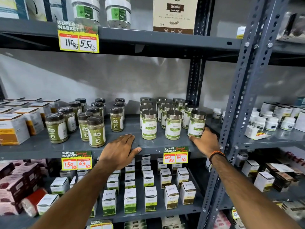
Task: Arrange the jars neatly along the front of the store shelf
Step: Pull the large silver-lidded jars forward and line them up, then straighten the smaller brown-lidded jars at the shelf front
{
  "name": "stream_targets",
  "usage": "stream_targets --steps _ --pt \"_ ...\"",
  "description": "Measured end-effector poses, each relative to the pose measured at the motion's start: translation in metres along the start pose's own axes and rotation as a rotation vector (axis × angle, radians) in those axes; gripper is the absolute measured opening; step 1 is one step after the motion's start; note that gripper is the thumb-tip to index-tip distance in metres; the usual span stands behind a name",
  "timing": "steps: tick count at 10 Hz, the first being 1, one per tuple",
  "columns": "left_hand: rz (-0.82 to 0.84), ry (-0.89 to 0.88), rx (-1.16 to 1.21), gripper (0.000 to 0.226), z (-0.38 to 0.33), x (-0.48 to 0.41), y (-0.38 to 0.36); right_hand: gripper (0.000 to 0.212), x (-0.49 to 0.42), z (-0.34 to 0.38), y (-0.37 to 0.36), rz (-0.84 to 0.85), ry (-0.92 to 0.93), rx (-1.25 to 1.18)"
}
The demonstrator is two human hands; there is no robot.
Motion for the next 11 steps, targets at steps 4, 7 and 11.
stream_targets --steps 4,7,11 --pt "0.008 0.006 0.03 0.086 0.0 0.0 0.0 0.058 0.011 0.0 0.005 -0.023 0.016 -0.007" --pt "-0.041 -0.007 0.066 0.089 -0.01 0.008 0.049 0.079 0.089 0.028 0.04 -0.126 0.213 -0.167" --pt "-0.247 0.077 -0.059 0.074 0.083 0.089 0.173 0.07 0.201 0.191 -0.039 0.101 0.566 -0.281"
Point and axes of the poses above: each hand's wrist, its own x-axis away from the middle knuckle, its own y-axis out of the back of the hand, z = x × y, the point moved 10 cm from there along -x, towards the middle knuckle, and after that the axes turned 14 degrees about -y, right-handed, at the moved point
